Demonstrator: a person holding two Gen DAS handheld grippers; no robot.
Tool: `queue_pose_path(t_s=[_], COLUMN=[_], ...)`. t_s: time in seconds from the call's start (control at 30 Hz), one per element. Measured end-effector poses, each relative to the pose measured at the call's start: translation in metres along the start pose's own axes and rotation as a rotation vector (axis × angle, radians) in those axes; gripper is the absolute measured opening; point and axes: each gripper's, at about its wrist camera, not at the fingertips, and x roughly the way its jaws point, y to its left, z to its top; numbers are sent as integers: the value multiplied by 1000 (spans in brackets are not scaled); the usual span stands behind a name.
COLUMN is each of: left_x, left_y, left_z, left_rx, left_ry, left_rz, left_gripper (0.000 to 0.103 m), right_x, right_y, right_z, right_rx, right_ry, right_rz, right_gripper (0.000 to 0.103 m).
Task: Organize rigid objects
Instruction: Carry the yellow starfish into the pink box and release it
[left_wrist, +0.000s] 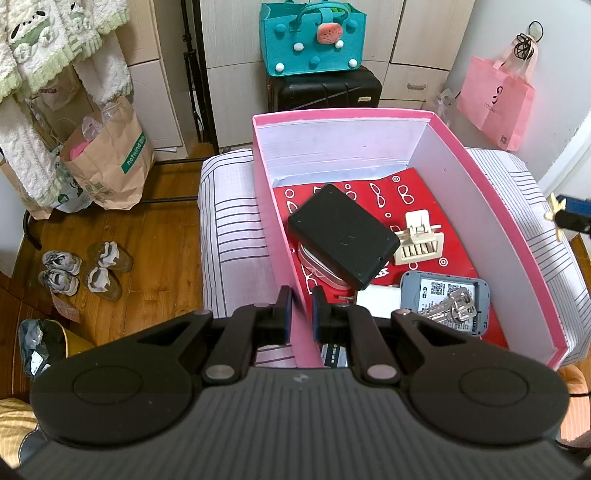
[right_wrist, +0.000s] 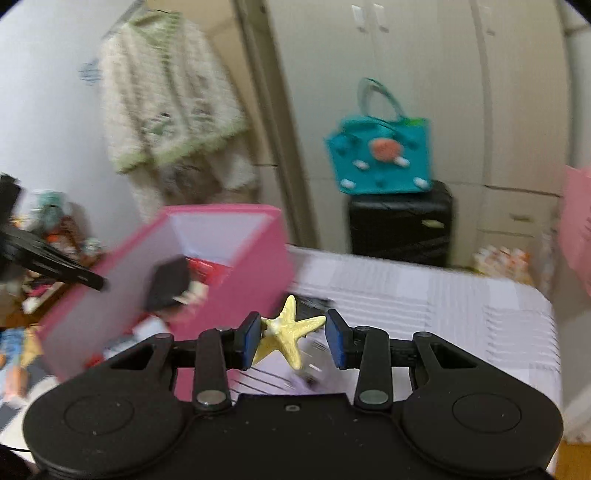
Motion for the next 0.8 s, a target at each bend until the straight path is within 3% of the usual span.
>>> queue_pose_path(t_s=[0.17,0.33,0.57,0.8], left_x=[0,0,0,1], left_y=[0,1,1,1], left_z=[0,0,1,1], left_rx=[-7,-5,-8,-3], left_ry=[0,1,4,10], left_rz=[-4,-3,-5,-3], left_gripper=[10,10,10,10], right_x=[6,38,86,80], right_y=[39,83,127,118], right_z=[25,31,16,20], right_rx=[-70,-132,-194,-141], right_ry=[-12,99,269,184], right_rz=[186,354,426,486], right_gripper=[43,43,44,46])
